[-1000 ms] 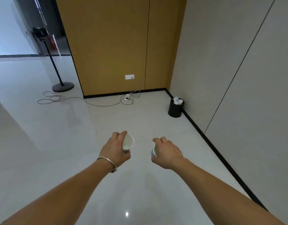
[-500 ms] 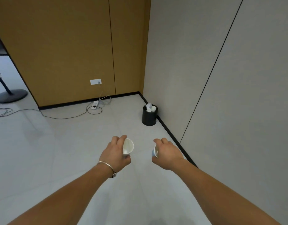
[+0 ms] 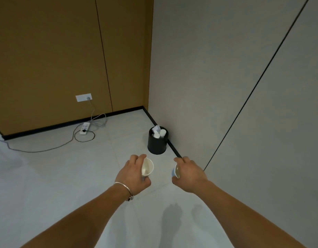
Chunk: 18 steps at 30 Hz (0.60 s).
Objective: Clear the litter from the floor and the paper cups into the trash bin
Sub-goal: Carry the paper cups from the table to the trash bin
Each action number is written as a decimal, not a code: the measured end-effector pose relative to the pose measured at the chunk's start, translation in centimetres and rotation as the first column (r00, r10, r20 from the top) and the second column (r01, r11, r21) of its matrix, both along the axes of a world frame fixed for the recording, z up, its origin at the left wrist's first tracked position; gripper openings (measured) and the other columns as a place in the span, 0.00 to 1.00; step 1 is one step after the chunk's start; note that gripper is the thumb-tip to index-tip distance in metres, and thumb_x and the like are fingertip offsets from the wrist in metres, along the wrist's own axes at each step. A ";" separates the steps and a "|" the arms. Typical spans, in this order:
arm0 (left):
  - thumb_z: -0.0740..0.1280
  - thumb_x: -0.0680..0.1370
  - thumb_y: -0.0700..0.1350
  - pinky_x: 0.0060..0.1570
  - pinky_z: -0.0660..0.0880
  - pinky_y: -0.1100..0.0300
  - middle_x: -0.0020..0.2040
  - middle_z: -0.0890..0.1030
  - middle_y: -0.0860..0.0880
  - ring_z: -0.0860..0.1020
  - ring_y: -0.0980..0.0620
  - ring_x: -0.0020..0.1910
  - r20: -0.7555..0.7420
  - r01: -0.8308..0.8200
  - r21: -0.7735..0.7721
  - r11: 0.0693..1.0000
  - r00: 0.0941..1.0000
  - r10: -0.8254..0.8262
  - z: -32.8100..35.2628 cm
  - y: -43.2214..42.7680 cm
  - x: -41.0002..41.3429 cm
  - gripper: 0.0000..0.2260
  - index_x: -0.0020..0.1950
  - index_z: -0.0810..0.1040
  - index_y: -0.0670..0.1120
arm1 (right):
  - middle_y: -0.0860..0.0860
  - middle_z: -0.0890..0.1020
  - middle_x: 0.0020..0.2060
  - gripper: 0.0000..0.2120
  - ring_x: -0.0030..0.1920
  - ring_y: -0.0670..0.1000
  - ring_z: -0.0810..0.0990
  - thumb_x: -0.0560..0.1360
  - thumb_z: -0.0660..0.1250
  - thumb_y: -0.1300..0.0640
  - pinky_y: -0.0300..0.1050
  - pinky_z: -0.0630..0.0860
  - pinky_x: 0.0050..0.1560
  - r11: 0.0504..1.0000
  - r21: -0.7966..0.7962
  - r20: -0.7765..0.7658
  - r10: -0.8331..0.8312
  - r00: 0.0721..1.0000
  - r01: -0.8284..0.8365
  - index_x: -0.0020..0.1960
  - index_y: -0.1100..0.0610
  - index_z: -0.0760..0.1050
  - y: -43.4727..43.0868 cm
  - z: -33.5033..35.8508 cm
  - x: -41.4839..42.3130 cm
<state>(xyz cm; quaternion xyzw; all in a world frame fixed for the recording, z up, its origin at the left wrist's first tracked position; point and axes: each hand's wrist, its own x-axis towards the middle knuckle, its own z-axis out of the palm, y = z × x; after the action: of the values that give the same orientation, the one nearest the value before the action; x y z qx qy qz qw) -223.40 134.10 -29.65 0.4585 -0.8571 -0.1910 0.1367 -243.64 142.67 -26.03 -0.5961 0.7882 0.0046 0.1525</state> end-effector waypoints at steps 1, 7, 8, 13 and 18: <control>0.68 0.67 0.55 0.51 0.74 0.59 0.62 0.67 0.50 0.72 0.48 0.57 0.003 0.009 -0.003 1.000 1.000 -0.009 0.1 -2.3 -1.3 0.35 0.72 0.60 0.51 | 0.53 0.66 0.68 0.34 0.66 0.57 0.69 0.75 0.65 0.46 0.49 0.71 0.61 1.000 -0.007 0.005 -0.007 1.000 0.007 0.77 0.52 0.56 -1.9 0.2 -1.0; 0.70 0.67 0.54 0.51 0.75 0.58 0.63 0.67 0.50 0.73 0.47 0.57 0.009 0.073 0.027 0.997 0.997 -0.073 -1.1 -13.1 -10.3 0.35 0.71 0.60 0.51 | 0.53 0.67 0.68 0.33 0.64 0.56 0.69 0.75 0.65 0.46 0.50 0.73 0.60 0.998 0.028 0.021 -0.060 0.998 0.060 0.76 0.52 0.57 -11.8 -0.9 -8.6; 0.70 0.67 0.53 0.51 0.75 0.58 0.63 0.67 0.49 0.73 0.47 0.57 0.009 0.078 0.025 0.997 0.997 -0.078 -1.4 -15.1 -11.9 0.35 0.71 0.60 0.51 | 0.53 0.67 0.67 0.33 0.64 0.57 0.69 0.75 0.65 0.46 0.50 0.73 0.61 0.997 0.031 0.019 -0.064 0.998 0.063 0.76 0.52 0.57 -13.8 -1.2 -10.1; 0.70 0.67 0.51 0.49 0.75 0.58 0.61 0.68 0.50 0.73 0.47 0.55 0.013 0.011 0.038 0.999 1.000 -0.011 -2.8 -24.5 -18.8 0.34 0.70 0.61 0.52 | 0.54 0.68 0.66 0.34 0.64 0.57 0.70 0.75 0.66 0.46 0.49 0.73 0.60 0.999 0.027 0.026 -0.025 0.999 0.025 0.76 0.53 0.58 -24.2 -3.1 -17.9; 0.72 0.66 0.51 0.50 0.74 0.60 0.62 0.68 0.50 0.73 0.48 0.56 0.016 -0.083 0.074 0.994 0.997 0.082 -3.2 -33.5 -24.1 0.36 0.70 0.61 0.52 | 0.54 0.68 0.67 0.35 0.63 0.57 0.71 0.74 0.66 0.45 0.48 0.72 0.60 0.999 0.040 0.072 0.017 0.997 -0.020 0.76 0.53 0.57 -34.7 -3.9 -24.9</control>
<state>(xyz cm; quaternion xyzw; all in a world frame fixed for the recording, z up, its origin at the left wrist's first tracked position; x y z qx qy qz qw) -247.45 100.63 -32.88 0.4993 -0.8306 -0.2141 0.1219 -268.56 107.99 -29.93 -0.5998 0.7766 0.0006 0.1925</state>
